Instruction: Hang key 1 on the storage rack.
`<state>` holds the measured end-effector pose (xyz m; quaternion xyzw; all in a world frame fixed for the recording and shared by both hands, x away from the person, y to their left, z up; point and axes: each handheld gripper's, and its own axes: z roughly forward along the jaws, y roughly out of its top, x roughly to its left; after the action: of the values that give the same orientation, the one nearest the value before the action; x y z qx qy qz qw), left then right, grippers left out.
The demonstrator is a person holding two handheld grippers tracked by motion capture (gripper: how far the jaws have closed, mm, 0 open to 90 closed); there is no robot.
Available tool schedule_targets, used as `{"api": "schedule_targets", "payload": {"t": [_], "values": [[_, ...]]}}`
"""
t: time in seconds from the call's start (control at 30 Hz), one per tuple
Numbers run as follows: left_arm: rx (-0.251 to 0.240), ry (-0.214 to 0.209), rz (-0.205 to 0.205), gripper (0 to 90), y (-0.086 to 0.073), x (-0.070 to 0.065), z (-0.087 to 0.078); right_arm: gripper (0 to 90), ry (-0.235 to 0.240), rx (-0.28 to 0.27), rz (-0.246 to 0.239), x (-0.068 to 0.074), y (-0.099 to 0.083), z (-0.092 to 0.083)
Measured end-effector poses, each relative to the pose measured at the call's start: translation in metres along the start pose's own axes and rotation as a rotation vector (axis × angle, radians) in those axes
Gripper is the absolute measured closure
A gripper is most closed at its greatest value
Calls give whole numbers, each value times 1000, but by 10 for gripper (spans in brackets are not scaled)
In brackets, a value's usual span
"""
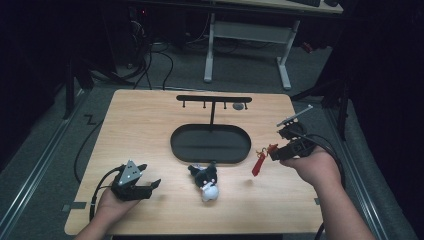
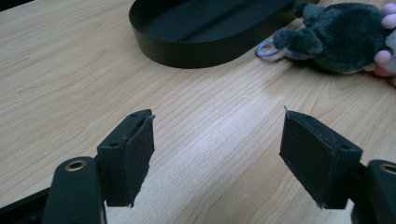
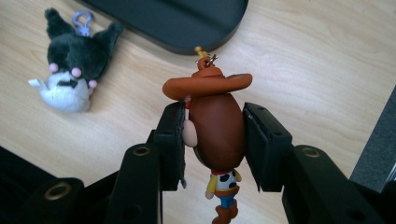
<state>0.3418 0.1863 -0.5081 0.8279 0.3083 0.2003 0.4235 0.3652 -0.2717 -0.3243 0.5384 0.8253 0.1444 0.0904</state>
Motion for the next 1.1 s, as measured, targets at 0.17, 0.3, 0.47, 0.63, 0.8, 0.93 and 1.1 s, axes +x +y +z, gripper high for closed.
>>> {"api": "schedule_targets", "payload": {"t": [0.17, 0.3, 0.47, 0.63, 0.8, 0.93, 1.1], "values": [[0, -1, 0, 260, -1, 0, -1, 608, -3, -15, -2, 0, 8, 3], [-9, -2, -7, 260, -1, 1, -3, 608, 13, -40, 3, 1, 19, 8], [-9, -2, -10, 260, -1, 2, -4, 608, 17, -35, -6, 3, 30, 13], [-4, -12, -4, 264, -1, 1, 0, 608, 28, -32, -4, 3, 38, 15], [-6, -19, 2, 264, 0, -1, -2, 608, 23, -46, 8, 2, 45, 16], [-2, -20, 4, 264, -1, -1, -2, 609, 21, -43, 8, 3, 45, 17], [3, -21, 4, 264, -1, 0, -2, 608, 9, -28, 0, 2, 49, 15]]}}
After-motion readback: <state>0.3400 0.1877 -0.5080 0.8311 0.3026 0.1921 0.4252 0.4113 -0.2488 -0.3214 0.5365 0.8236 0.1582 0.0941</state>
